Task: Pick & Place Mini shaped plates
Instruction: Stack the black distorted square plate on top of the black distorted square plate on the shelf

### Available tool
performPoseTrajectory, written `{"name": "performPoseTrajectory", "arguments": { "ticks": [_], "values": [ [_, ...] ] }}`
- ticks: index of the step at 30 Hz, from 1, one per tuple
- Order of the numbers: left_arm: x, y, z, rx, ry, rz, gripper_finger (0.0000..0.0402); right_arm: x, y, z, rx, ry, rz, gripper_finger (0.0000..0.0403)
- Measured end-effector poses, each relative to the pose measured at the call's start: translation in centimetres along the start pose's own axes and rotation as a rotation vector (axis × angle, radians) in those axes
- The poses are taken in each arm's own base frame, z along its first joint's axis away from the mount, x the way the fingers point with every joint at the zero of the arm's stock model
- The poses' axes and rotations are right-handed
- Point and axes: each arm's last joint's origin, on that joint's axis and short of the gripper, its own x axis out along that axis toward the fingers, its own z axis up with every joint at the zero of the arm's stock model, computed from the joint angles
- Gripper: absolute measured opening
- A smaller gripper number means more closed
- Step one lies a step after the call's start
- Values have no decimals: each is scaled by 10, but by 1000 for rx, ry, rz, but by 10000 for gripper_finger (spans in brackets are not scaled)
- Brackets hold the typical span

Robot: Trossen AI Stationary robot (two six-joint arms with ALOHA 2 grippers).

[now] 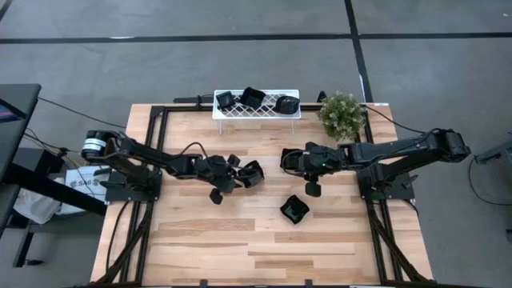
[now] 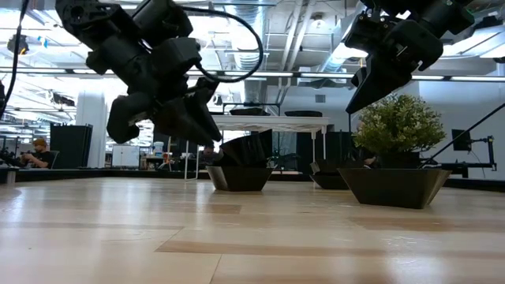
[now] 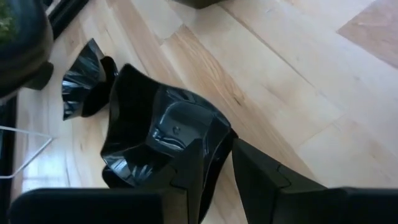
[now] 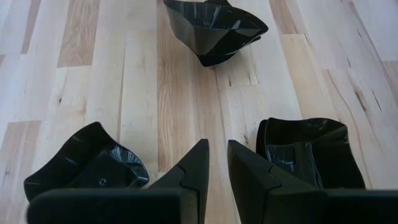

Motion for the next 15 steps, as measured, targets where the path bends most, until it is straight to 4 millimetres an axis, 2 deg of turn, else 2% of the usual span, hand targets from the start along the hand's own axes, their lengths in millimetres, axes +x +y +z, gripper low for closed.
{"name": "performPoseTrajectory", "arguments": {
  "ticks": [15],
  "values": [
    [5, 2, -5, 9, 8, 2, 88, 0, 0, 0, 0, -2, 0, 53]
  ]
}}
